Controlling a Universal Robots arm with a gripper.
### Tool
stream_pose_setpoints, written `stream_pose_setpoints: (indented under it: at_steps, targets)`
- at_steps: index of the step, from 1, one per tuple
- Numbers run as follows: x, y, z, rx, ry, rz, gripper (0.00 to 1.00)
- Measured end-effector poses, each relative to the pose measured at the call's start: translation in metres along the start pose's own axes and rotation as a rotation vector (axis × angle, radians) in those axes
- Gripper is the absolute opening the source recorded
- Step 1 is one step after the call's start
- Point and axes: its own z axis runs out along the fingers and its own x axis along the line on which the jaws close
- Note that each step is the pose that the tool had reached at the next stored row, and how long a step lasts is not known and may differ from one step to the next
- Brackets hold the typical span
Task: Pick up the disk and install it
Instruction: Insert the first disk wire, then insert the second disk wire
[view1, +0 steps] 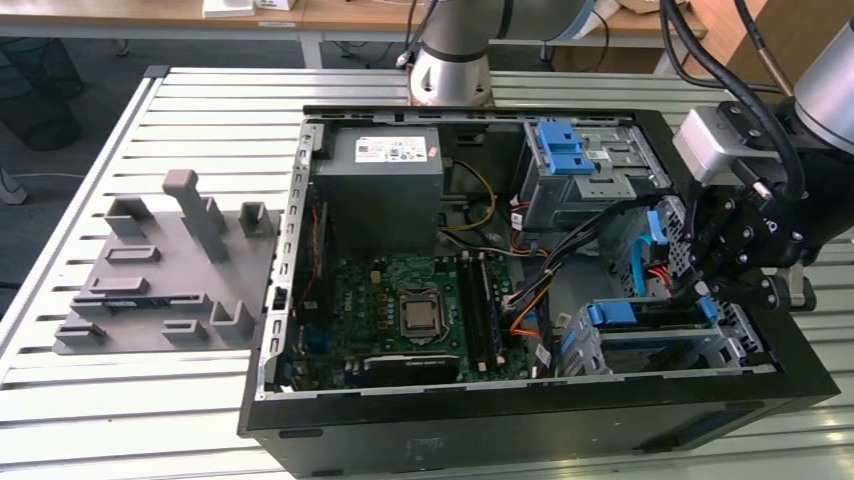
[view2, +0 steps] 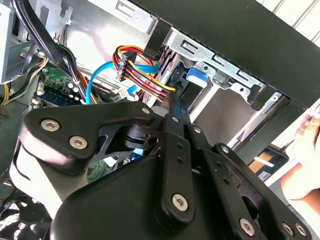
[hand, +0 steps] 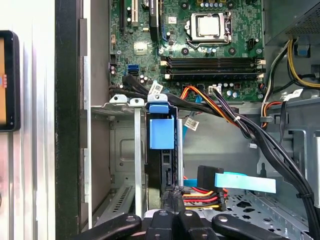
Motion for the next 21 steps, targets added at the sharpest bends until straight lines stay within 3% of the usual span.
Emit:
stream_pose_setpoints:
  at_steps: [10,12,17,21]
  targets:
    - [0.0001,0.0003,0.0,0.0,-0.0001,0.0,0.11]
    - [0.0002,0.0029,0.0,0.0,0.0001,0.0,0.11]
    - [0.001,0.0171,0.0006,0.0015,-0.0002,0.0,0.11]
    - [0.001,0.0173,0.0006,0.0017,-0.0002,0.0,0.11]
